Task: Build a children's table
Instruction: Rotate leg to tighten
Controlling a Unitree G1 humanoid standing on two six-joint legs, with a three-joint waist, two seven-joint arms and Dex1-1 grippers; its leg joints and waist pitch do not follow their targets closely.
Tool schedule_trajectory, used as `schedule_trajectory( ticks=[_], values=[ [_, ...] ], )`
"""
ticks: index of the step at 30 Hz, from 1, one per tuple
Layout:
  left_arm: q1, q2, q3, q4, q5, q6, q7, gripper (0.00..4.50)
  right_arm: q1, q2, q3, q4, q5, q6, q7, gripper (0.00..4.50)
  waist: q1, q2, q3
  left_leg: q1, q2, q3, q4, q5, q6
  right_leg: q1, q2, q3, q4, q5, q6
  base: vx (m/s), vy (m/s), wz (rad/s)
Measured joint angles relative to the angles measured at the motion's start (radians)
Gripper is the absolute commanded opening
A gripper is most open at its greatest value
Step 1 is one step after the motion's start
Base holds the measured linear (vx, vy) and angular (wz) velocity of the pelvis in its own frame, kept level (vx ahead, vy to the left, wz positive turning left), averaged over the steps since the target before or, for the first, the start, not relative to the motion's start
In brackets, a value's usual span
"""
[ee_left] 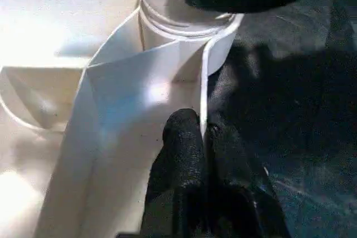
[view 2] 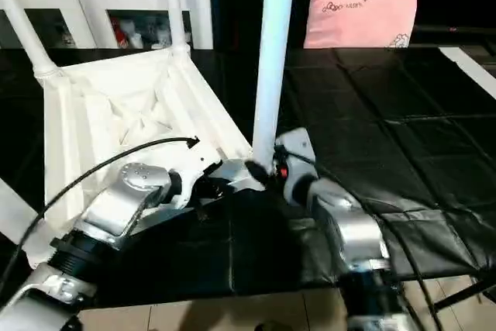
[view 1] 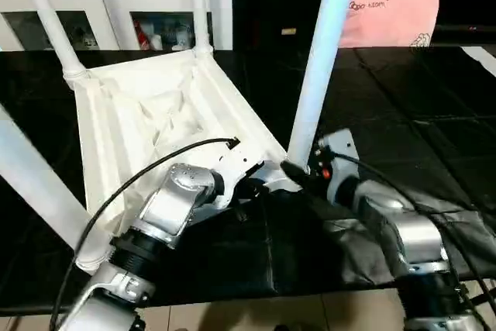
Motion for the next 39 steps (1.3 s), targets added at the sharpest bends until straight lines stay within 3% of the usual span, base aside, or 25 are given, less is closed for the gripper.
schedule_trajectory(
  ticks=[5, 11, 18, 26, 27, 31, 39],
  values=[
    [-0.001, 0.054, 0.001, 0.061, -0.031, -0.151, -0.111, 0.00, 0.002, -0.090, 0.011, 0.012, 0.041, -0.046, 0.171, 3.65, 0.006, 0.000, 0.000, 0.000, 0.000, 0.000, 0.001, 0.000, 0.000, 0.000, 0.000, 0.000, 0.000, 0.000, 0.000, 0.000, 0.000, 0.00],
    [0.000, 0.134, -0.016, 0.084, -0.057, -0.253, -0.250, 0.00, -0.004, -0.201, 0.024, 0.049, 0.091, -0.112, 0.390, 4.16, 0.031, 0.000, 0.000, 0.001, 0.000, -0.001, 0.002, 0.000, 0.000, -0.001, 0.000, 0.000, 0.000, 0.000, 0.000, 0.000, 0.000, 0.00],
    [-0.061, 0.191, -0.064, 0.177, -0.060, -0.380, -0.413, 0.00, -0.067, -0.284, 0.067, 0.162, 0.118, -0.208, 0.648, 4.16, 0.062, -0.001, 0.000, 0.001, 0.000, -0.001, 0.004, 0.000, 0.000, 0.000, -0.001, 0.000, 0.002, 0.000, -0.001, 0.000, 0.000, 0.00],
    [-0.111, 0.190, -0.117, 0.246, -0.039, -0.472, -0.486, 0.00, -0.154, -0.287, 0.128, 0.303, 0.104, -0.309, 0.794, 4.16, 0.090, -0.001, 0.000, 0.001, 0.000, -0.001, 0.007, 0.000, 0.001, 0.001, -0.001, 0.001, 0.005, 0.001, -0.002, 0.000, 0.000, 0.00],
    [-0.117, 0.188, -0.121, 0.258, -0.039, -0.485, -0.495, 0.00, -0.169, -0.283, 0.137, 0.329, 0.094, -0.327, 0.802, 3.89, 0.091, -0.001, 0.000, 0.001, 0.000, -0.001, 0.007, 0.000, 0.001, 0.001, -0.001, 0.001, 0.005, 0.002, -0.003, 0.000, 0.000, 0.00],
    [-0.145, 0.175, -0.136, 0.307, -0.029, -0.531, -0.514, 0.00, -0.211, -0.262, 0.167, 0.418, 0.074, -0.375, 0.842, 3.69, 0.091, -0.001, 0.000, 0.001, 0.000, -0.001, 0.007, 0.000, 0.001, 0.001, -0.001, 0.001, 0.005, 0.004, -0.006, 0.000, 0.000, 0.00],
    [-0.172, 0.165, -0.147, 0.350, -0.020, -0.578, -0.520, 0.00, -0.243, -0.250, 0.189, 0.497, 0.074, -0.390, 0.907, 3.06, 0.089, -0.001, 0.000, 0.001, 0.000, 0.000, 0.007, 0.000, 0.001, 0.002, -0.001, 0.002, 0.005, 0.004, -0.006, 0.000, 0.000, 0.00]
  ],
)
